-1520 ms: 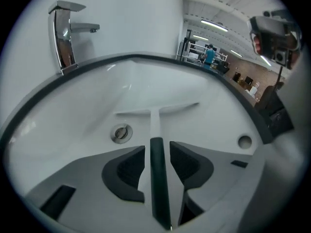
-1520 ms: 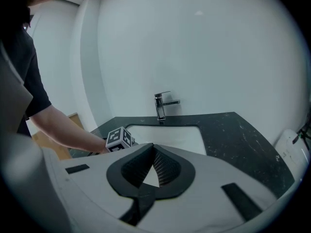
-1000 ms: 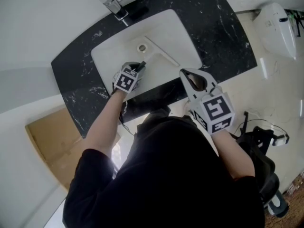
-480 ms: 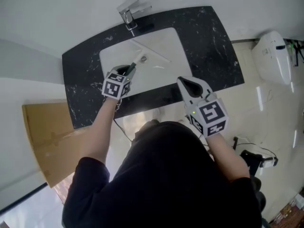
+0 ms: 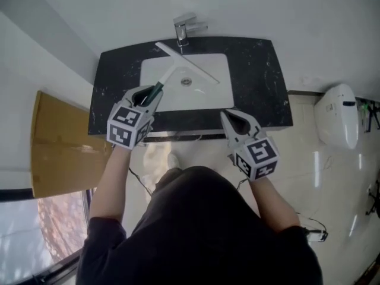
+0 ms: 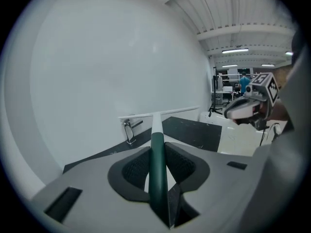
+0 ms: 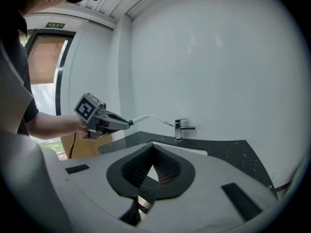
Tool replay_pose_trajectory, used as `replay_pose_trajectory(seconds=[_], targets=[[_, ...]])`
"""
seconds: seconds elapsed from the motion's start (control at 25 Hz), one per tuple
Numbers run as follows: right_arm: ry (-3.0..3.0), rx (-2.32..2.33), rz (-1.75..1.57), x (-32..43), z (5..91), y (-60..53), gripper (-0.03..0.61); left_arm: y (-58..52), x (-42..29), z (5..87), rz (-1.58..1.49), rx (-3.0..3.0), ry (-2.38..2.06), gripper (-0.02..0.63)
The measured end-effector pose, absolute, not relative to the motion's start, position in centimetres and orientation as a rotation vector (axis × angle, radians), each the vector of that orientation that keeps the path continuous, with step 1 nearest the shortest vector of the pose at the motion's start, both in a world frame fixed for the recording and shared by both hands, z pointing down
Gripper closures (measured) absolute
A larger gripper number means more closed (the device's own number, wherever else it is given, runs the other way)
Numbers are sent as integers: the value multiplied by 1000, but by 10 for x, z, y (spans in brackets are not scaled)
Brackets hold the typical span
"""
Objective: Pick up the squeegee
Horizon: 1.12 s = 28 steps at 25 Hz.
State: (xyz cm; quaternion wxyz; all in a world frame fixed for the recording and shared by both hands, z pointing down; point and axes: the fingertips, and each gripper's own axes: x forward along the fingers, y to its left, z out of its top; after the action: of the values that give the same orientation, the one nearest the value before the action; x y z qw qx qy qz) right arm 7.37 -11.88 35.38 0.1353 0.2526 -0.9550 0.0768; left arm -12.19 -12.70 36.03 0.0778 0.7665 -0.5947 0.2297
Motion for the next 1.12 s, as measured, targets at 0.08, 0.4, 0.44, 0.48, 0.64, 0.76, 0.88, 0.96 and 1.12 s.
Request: replay_pose_trajectory(seconds=[0.08, 0.4, 0.44, 0.48, 0.64, 0.76, 0.88, 0.96, 1.12], targets=[[-2783, 726, 227, 73, 348, -109, 581, -107, -116, 341, 669, 2310, -1798, 514], [-2802, 818, 219, 52, 342, -83, 581, -69, -112, 312, 632, 2451, -1756, 514], [-2800, 838, 223, 49, 342, -80, 581, -66, -114, 312, 638, 2472, -1744, 514], [-2799, 853, 223, 45, 342, -77, 581, -63, -117, 311, 640, 2486, -1735, 514], [-2790, 889, 205, 29, 339, -69, 581, -58, -127, 307, 626, 2520, -1707, 514], [-2784, 895, 181, 17, 336, -65, 581, -56, -135, 306, 613, 2530, -1699, 514], [-2777, 887, 162, 8, 335, -60, 582, -54, -141, 307, 601, 2532, -1698, 514], [-2772, 882, 153, 4, 335, -58, 581, -53, -144, 308, 591, 2531, -1696, 514], [-2763, 874, 147, -1, 335, -54, 581, -50, -147, 309, 577, 2528, -1696, 514]])
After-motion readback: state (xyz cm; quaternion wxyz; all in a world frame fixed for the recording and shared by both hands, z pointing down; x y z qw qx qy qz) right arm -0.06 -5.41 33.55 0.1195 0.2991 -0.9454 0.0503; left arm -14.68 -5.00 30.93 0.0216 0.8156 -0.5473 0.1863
